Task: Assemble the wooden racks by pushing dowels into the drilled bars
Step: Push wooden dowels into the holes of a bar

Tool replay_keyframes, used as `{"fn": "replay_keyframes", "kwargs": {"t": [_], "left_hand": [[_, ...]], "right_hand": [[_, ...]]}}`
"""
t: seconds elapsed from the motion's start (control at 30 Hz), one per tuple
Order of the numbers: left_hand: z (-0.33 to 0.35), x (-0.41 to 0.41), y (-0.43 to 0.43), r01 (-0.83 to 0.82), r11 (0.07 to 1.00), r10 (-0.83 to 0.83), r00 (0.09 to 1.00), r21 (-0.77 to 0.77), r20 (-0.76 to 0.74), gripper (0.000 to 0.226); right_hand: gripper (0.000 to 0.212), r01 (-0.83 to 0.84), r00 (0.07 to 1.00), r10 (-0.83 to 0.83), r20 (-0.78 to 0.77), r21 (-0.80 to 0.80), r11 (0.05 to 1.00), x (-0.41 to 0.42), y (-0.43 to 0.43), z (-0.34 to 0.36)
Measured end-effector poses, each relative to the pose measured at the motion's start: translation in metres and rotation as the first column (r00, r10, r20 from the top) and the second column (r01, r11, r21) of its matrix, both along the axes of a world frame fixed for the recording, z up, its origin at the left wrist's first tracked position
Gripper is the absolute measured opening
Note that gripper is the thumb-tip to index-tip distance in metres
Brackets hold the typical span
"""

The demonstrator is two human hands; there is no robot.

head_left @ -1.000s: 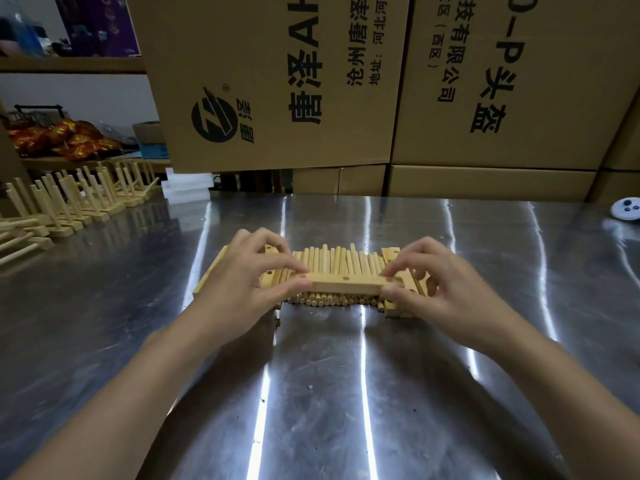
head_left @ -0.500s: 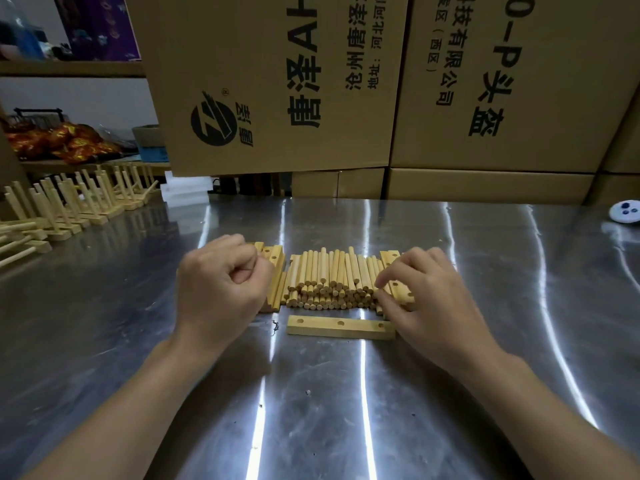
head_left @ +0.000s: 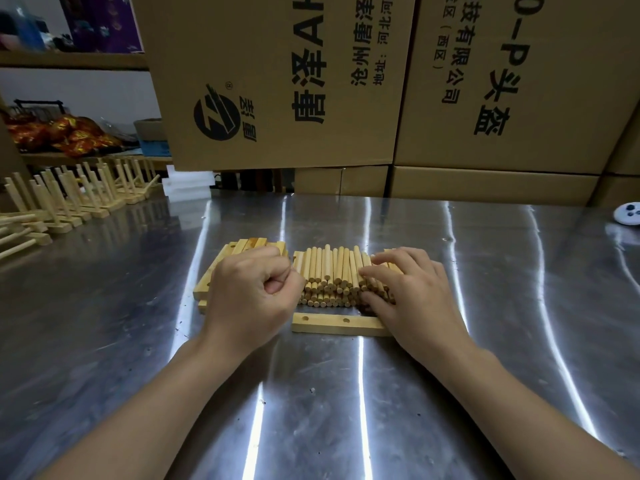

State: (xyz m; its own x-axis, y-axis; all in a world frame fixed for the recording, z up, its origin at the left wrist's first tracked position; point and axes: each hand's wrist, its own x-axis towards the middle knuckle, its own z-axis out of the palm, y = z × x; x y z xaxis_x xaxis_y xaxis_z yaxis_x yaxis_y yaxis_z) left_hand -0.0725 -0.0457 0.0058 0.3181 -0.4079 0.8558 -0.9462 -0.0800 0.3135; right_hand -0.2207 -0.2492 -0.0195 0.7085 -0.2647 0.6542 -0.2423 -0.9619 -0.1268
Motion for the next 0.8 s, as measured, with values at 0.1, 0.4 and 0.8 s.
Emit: {"fn": "replay_keyframes", "kwargs": {"t": [0.1, 0.4, 0.8], "left_hand": [[-0.002, -0.001, 0.000, 0.004, 1.000, -0.003, 1.000, 0.010, -0.010, 0.043], [-0.003, -0.008, -0.006, 0.130, 0.991, -0.119, 0.967, 0.034, -0.226, 0.014], [0.006, -0.013, -0.004, 0.323, 0.938, -0.338, 0.756, -0.130, -0.561, 0.023]], "right_hand": [[0.019, -0.020, 0.998, 0.021, 0.054, -0.023, 1.000, -0.003, 0.004, 0.004], [0.008, -0.536, 0.790, 0.057, 0.610, 0.643, 0.547, -0.016, 0.031, 0.036], [0.017, -0.597, 0.798, 0.102, 0.593, 0.759, 0.261, -0.015, 0.035, 0.032]]}}
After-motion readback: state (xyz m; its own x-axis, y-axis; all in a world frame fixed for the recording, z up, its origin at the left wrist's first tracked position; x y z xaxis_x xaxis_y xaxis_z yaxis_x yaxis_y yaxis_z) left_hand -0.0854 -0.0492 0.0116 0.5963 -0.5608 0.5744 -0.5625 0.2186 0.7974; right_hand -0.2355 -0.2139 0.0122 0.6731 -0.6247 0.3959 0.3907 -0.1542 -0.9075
